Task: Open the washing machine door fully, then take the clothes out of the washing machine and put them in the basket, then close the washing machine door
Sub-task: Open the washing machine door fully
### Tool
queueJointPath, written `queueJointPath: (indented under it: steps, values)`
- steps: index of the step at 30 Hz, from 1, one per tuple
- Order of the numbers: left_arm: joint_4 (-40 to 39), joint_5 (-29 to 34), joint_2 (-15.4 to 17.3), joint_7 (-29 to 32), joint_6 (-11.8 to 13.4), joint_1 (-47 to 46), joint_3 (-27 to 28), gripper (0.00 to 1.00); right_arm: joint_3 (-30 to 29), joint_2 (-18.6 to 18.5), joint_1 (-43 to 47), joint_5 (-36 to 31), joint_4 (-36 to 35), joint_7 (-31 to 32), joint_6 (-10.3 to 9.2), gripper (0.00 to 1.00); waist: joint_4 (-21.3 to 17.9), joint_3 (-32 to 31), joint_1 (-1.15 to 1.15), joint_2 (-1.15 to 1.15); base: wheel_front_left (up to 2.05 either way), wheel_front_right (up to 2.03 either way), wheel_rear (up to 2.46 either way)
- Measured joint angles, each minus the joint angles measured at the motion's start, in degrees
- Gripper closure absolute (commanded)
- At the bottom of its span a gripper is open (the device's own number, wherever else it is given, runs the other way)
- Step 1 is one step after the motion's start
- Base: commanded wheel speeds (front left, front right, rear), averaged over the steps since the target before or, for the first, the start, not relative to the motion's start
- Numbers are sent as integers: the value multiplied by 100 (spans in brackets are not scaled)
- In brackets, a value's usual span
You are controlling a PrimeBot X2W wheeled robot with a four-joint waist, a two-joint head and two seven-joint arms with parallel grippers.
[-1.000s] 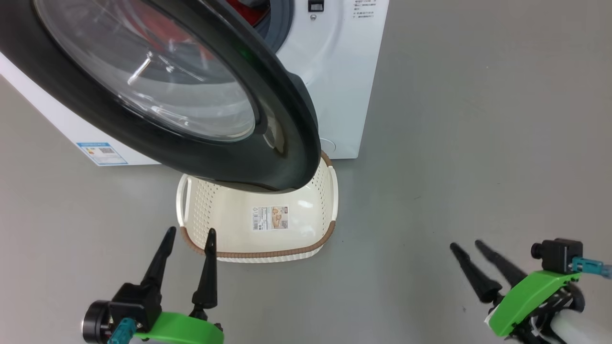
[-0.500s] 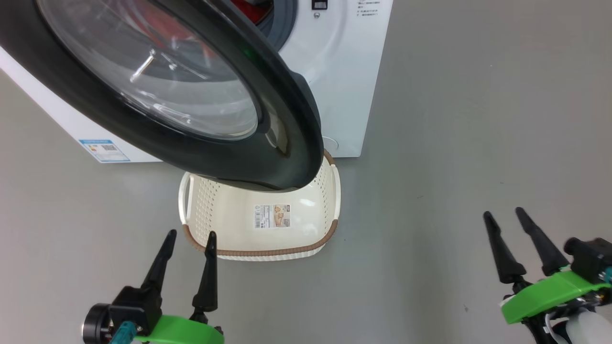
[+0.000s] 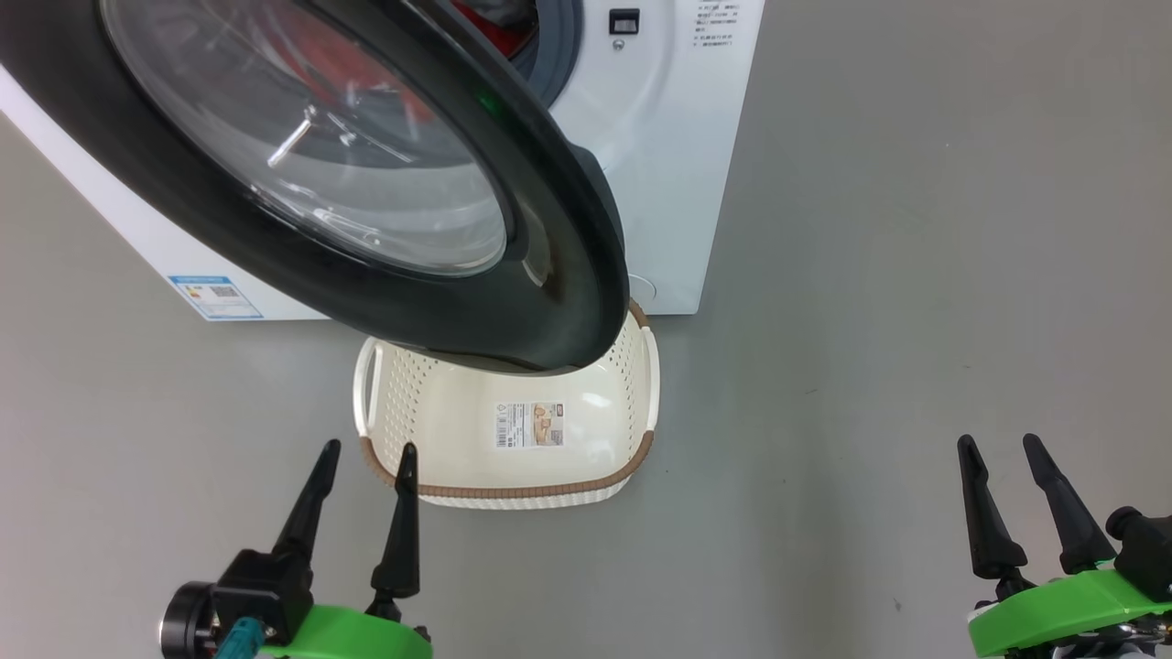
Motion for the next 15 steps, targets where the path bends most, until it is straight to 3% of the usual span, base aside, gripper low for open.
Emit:
queueJointPath:
  steps: [13, 14, 15]
  values:
    - [-13, -2, 0, 0, 0, 20, -32, 0, -9, 31, -5, 81, 11, 0, 0, 0, 41, -24, 0, 0, 0, 0, 0]
    - [-14, -3, 0, 0, 0, 20, -43, 0, 60, 23, -10, 127, -15, -1, 0, 18, 53, -21, 0, 0, 0, 0, 0]
    - [-18, -7, 0, 0, 0, 20, -62, 0, 138, 18, -23, 236, -44, 0, 0, 18, 69, -19, 0, 0, 0, 0, 0]
